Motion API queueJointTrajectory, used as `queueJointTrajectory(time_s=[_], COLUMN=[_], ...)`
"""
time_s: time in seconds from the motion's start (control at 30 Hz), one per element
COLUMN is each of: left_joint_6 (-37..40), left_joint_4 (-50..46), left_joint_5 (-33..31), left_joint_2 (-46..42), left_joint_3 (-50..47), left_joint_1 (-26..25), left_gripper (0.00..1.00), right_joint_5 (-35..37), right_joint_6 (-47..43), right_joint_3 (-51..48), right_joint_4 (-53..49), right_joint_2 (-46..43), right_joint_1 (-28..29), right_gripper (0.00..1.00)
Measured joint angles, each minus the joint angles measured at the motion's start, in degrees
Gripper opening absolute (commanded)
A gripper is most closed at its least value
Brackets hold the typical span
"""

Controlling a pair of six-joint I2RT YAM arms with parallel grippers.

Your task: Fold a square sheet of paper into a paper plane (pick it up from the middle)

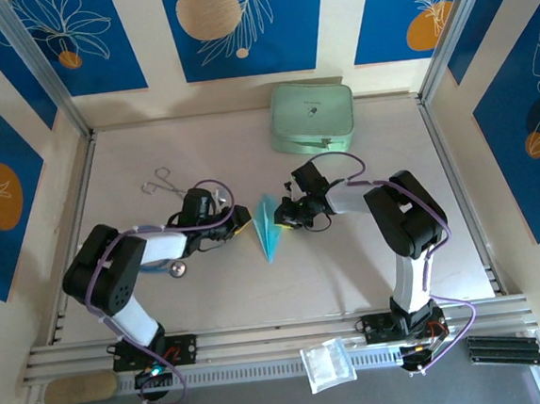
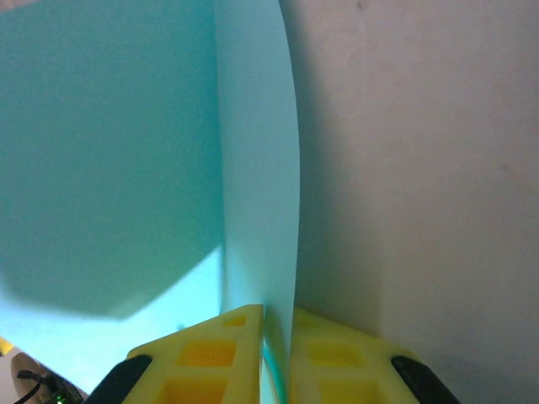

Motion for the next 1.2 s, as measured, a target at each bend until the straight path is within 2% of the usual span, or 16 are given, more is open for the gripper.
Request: queueJointTrajectory(time_s=[0.17, 0.37, 0.57, 0.73, 0.93, 1.2], left_joint_6=[0.04, 0.04, 0.31, 1.49, 1.68, 2.62], left_joint_4=[-0.09, -0.07, -0.44, -0.57, -1.44, -4.11], left_joint_5=[0.04, 2.14, 4.04, 3.98, 2.64, -2.34], left_joint_2=[-0.20, 3.96, 7.23, 7.43, 7.30, 2.29], left_joint_3=[-0.02, 1.88, 4.15, 5.44, 5.44, 4.76], left_joint_1=[-0.04, -0.61, -1.18, -1.25, -1.25, -1.25], left_gripper=[0.38, 0.34, 0.25, 0.12, 0.00, 0.00], right_joint_5=[0.00, 0.00, 0.00, -0.11, -1.31, -1.33], right_joint_6=[0.00, 0.20, 0.22, 0.26, 1.07, 1.46], right_joint_3=[0.00, 0.00, 0.00, -0.11, -1.92, -3.08], right_joint_4=[0.02, 0.00, 0.00, 0.13, 1.90, 2.82], right_joint_2=[0.04, 0.04, 0.07, 0.04, -0.74, -6.10], right_joint_1=[0.00, 0.00, -0.07, -0.20, -1.31, -2.34], right_gripper=[0.14, 0.14, 0.14, 0.13, 0.08, 0.08])
